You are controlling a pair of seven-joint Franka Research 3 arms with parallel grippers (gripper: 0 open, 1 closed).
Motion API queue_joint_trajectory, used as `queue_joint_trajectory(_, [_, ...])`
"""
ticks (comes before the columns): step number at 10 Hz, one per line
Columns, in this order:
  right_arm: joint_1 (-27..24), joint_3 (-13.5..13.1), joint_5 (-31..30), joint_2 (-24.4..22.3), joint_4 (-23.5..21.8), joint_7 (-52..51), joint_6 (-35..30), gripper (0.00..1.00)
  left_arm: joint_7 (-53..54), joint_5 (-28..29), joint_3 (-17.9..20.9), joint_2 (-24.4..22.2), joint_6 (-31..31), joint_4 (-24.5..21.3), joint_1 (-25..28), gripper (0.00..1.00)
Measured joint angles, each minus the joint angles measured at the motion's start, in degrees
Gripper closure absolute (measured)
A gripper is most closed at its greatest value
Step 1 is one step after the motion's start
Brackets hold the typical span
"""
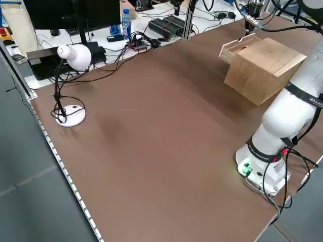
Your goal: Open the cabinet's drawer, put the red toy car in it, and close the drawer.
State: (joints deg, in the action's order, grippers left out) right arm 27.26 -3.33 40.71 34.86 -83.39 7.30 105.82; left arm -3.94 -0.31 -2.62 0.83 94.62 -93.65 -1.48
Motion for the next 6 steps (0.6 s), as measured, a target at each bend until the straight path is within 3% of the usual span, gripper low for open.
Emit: queue_joint_trajectory(6, [-0.3, 0.0, 0.5, 0.3, 0.4, 0.0, -2.2, 0.97, -0.1, 0.0, -0.1, 0.0, 0.4, -0.4, 0.0, 0.00])
